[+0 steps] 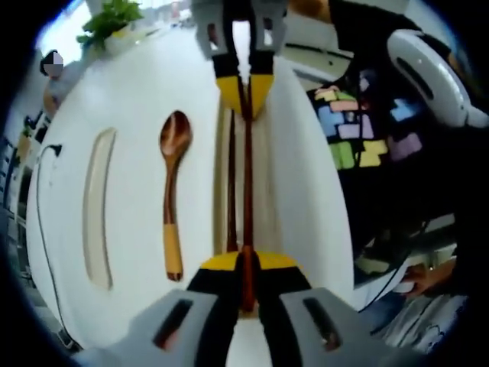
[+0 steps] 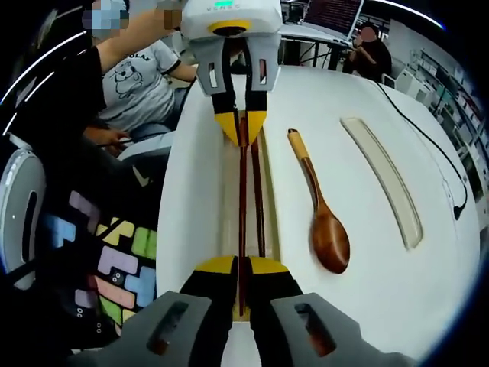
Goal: Arrange the utensils inside the cutlery case until each visible utensil rests in its matching compartment.
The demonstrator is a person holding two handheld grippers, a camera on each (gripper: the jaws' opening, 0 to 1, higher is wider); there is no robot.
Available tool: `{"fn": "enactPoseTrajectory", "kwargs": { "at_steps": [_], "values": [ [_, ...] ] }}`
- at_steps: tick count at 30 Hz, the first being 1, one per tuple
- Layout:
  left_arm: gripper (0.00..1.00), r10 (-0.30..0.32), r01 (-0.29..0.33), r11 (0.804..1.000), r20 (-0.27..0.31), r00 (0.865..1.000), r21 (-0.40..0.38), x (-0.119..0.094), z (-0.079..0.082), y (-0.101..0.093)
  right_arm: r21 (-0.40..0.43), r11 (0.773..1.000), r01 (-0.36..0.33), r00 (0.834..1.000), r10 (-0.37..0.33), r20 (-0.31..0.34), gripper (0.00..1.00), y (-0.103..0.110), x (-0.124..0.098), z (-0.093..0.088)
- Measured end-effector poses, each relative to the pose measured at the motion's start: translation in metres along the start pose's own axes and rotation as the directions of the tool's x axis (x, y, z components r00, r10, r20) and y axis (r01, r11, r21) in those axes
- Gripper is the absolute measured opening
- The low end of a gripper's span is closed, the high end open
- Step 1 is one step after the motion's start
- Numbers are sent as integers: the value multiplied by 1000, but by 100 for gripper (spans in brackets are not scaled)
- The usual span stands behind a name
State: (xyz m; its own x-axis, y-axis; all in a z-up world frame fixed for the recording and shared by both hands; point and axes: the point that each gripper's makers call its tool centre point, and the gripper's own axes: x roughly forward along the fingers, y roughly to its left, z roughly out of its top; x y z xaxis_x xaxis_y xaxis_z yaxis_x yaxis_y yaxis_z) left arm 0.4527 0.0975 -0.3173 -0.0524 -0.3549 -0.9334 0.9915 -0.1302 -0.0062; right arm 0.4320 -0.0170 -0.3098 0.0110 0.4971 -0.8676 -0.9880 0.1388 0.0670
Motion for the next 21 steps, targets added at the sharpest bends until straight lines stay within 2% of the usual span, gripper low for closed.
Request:
{"fn": "enactPoseTrajectory", "kwargs": {
  "at_steps": [9, 21],
  "values": [
    [7, 22, -22, 1000, 35, 999, -3, -6, 5, 2, 9, 1000, 11, 1000, -11, 16, 3, -4, -6, 0],
    [8, 84, -84, 996, 97, 992, 1, -25, 20, 14, 28, 999, 46, 990, -50, 131, 5, -12, -30, 15]
  ]
}}
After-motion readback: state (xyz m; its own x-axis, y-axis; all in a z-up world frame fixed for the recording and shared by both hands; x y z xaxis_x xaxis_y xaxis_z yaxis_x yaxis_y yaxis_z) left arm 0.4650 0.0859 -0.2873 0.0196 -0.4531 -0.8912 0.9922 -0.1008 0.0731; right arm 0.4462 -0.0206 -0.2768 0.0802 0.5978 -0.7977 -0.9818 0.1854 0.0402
